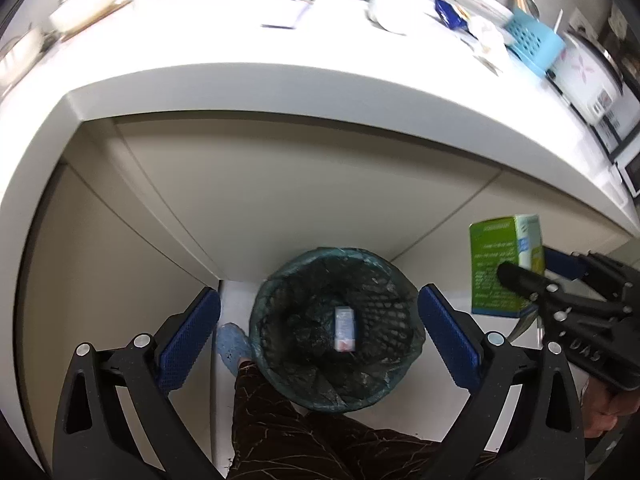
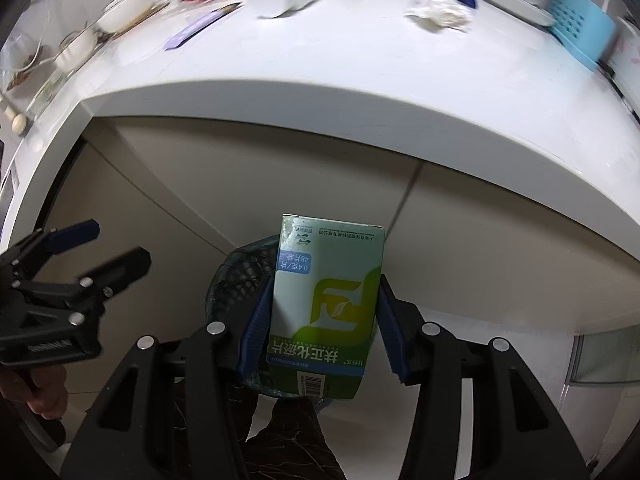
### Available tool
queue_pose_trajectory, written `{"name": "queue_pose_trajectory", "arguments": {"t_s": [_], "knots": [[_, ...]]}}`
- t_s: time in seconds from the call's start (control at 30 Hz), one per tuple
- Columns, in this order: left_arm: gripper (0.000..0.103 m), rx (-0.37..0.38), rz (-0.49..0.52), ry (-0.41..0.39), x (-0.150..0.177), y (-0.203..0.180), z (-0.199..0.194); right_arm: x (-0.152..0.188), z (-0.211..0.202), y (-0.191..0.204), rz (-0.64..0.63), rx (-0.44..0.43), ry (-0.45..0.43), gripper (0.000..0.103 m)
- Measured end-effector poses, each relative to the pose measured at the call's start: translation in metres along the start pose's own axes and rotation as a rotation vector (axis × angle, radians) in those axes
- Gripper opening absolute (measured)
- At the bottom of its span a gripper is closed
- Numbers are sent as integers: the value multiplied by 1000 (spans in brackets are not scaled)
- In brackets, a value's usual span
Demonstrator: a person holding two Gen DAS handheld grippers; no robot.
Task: Collect trash
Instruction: 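Open both tools to drop the carton and green box into the bin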
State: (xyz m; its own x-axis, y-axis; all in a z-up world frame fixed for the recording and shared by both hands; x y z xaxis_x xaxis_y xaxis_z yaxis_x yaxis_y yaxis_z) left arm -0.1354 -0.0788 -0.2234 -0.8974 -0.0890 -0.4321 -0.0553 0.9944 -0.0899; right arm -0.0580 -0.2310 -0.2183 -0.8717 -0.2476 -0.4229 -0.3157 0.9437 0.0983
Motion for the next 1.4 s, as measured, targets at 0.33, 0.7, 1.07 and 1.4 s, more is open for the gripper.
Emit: {"name": "queue_pose_trajectory", "arguments": {"t_s": [0.33,0.7,1.07,1.4], "knots": [[97,-36,-24,-14,6,23,-9,-7,32,23,-51,-10,53,48],[97,-41,-46,6,11,41,-8,-11,57,40,-65,12,96,50],[97,-39,-22,31,6,37,-1,-21,53,28,-22,37,75,80],[97,-36,23,3,-5,25,-17,-26,8,8,-4,61,-4,93]]}}
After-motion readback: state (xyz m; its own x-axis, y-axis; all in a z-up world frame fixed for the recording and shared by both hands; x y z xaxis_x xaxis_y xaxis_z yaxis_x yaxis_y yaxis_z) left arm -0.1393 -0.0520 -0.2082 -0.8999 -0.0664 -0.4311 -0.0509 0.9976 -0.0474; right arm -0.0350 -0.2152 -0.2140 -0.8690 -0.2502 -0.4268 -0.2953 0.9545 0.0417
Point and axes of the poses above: each gripper's, at about its wrist camera, not at the fingertips, and z roughly the way its jaws point, y to its left, x to its underside, the point moved 1 cm from there along z, roughly the way its jaws point, and after that the axes turned 3 degrees about -x, right-handed, at the moved point
